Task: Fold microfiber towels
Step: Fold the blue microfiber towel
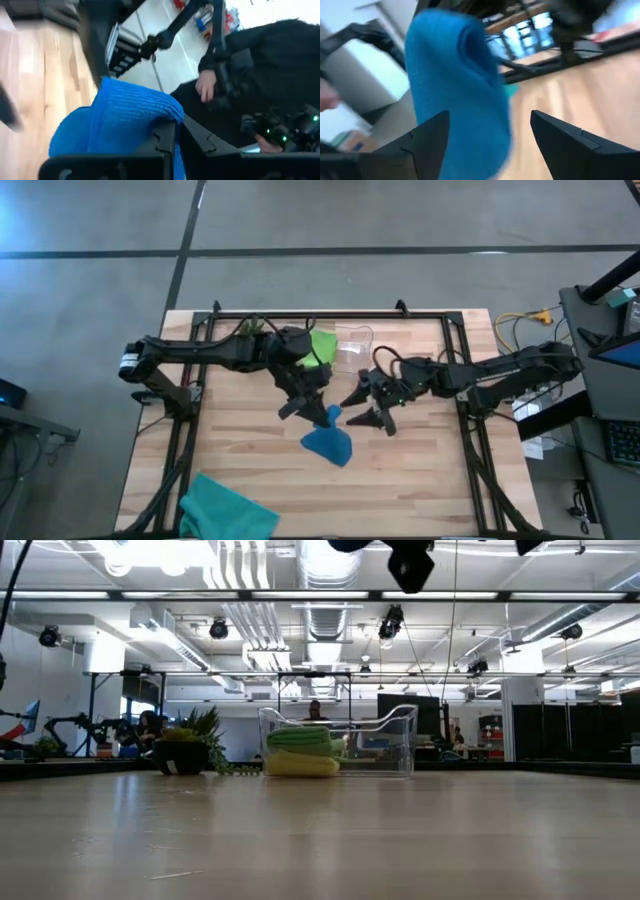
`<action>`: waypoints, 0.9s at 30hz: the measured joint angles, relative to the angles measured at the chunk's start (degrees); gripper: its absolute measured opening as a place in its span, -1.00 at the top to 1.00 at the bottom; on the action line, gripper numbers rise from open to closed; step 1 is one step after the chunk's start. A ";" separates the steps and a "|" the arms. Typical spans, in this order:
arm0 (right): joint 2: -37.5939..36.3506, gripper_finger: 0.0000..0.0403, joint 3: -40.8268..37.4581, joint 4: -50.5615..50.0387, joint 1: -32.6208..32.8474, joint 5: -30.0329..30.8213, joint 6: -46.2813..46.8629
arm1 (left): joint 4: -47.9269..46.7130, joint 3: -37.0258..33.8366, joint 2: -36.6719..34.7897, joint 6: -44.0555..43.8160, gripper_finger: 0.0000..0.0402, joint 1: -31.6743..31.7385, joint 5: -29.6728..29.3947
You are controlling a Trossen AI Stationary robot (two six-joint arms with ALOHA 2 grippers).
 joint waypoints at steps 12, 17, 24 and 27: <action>8.08 -0.41 7.62 5.66 -0.49 -8.48 0.65 | 4.54 0.55 0.00 -3.09 1.00 -0.96 2.12; 7.23 -0.40 8.39 4.74 -1.06 -8.94 -1.95 | 4.27 0.24 0.00 -4.33 1.00 -0.93 3.48; 0.33 -0.39 5.17 -2.62 -1.54 -3.63 -3.68 | -0.62 0.17 -2.13 -1.21 1.00 -0.39 1.66; -2.76 -0.37 4.91 -6.92 -0.10 0.17 -5.57 | -4.33 -0.15 -2.49 -0.12 1.00 0.77 -3.17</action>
